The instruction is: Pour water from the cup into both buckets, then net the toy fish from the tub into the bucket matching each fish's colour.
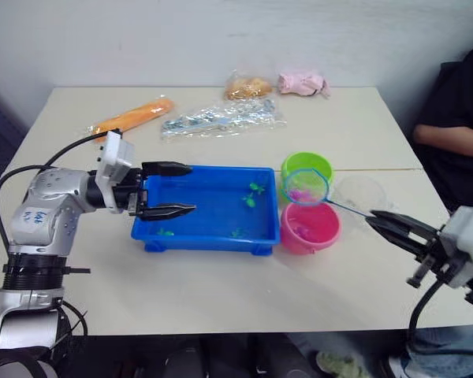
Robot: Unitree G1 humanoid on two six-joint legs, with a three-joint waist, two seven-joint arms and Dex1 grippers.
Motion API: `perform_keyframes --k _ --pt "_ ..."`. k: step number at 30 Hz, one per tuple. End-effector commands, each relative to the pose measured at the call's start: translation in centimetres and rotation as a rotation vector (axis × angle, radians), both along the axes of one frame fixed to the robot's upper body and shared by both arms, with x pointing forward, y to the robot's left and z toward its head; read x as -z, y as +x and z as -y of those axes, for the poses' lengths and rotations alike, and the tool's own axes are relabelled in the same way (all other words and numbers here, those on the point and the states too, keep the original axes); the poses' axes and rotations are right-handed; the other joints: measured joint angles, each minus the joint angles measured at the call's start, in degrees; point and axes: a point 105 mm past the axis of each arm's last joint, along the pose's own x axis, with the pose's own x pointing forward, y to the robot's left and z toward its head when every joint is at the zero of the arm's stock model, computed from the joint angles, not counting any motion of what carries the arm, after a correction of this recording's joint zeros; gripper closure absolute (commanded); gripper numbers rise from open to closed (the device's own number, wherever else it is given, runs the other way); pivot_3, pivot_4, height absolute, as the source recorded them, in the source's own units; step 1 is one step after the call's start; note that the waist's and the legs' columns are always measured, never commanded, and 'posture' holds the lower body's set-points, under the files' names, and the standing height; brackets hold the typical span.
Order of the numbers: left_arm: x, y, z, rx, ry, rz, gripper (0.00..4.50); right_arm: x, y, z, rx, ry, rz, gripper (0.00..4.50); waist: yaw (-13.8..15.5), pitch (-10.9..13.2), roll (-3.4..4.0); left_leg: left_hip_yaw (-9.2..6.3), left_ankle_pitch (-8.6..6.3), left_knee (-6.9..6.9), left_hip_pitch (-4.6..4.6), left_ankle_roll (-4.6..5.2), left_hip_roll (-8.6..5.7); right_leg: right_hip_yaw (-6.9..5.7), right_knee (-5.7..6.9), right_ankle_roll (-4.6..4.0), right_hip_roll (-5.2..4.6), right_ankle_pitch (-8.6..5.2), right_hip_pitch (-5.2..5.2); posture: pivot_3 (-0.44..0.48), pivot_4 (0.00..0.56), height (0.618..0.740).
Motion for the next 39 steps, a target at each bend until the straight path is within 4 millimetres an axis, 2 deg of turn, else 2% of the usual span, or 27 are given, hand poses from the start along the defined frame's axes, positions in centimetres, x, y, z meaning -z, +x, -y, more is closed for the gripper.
perform_keyframes --k 1,8,12,16,20,25,31,33,39 --pt "-0.7 0.0 0.6 0.024 -0.002 0.049 0.06 -0.4 -0.6 1.1 0.037 -0.114 0.111 4.5 -0.1 0.0 0.0 0.01 0.0 0.06 0.02 0.0 0.0 0.01 0.01 0.04 0.01 0.02 0.03 0.0 0.15 0.74" --pt "-0.3 -0.2 1.8 0.056 -0.022 0.039 0.06 1.9 -0.9 2.4 0.086 -0.307 0.208 4.5 0.0 0.0 0.0 0.03 0.0 0.14 0.11 0.03 0.0 0.05 0.04 0.09 0.01 0.05 0.12 0.0 0.15 0.74" --pt "-0.2 -0.2 2.1 0.063 -0.03 0.034 0.06 2.8 -0.9 2.2 0.086 -0.389 0.286 4.5 0.0 0.0 0.0 0.04 0.0 0.15 0.13 0.03 0.0 0.05 0.09 0.09 0.01 0.05 0.12 0.0 0.15 0.74" --pt "-0.1 -0.1 2.4 0.065 -0.038 0.032 0.06 3.0 -0.9 1.3 0.067 -0.479 0.405 4.5 0.0 0.0 0.01 0.04 0.0 0.19 0.14 0.02 0.0 0.06 0.14 0.09 0.0 0.05 0.11 0.0 0.15 0.74" --pt "-0.2 -0.1 2.6 0.063 -0.047 0.031 0.06 3.2 -1.0 0.3 0.002 -0.648 0.53 4.5 0.0 0.0 0.01 0.05 0.01 0.28 0.16 0.02 0.0 0.07 0.25 0.09 0.0 0.05 0.11 0.0 0.15 0.74" --pt "-0.2 -0.1 2.7 0.059 -0.058 0.029 0.06 2.9 -1.0 0.8 0.004 -0.842 0.693 4.5 0.0 0.0 0.01 0.06 0.01 0.34 0.17 0.02 -0.02 0.08 0.33 0.09 -0.01 0.05 0.1 0.0 0.15 0.74" --pt "-0.3 -0.1 2.9 0.045 -0.081 0.029 0.06 3.6 -0.7 2.1 0.022 -0.998 0.745 4.5 0.0 0.0 0.02 0.1 0.02 0.38 0.19 0.0 -0.01 0.13 0.47 0.07 0.0 0.04 0.05 0.0 0.15 0.74" --pt "-0.4 -0.1 3.1 0.031 -0.096 0.032 0.06 3.5 -0.6 2.8 0.031 -1.031 0.759 4.5 0.0 0.0 0.02 0.12 0.02 0.39 0.22 0.0 -0.02 0.15 0.49 0.07 -0.01 0.04 0.06 0.0 0.15 0.74" --pt "-0.6 0.6 2.9 -0.02 -0.121 0.05 0.06 3.0 -0.2 2.9 0.022 -1.037 0.802 4.5 -0.2 0.0 0.02 0.17 0.05 0.39 0.3 -0.02 -0.01 0.21 0.56 0.06 0.02 0.03 0.07 0.0 0.15 0.74"
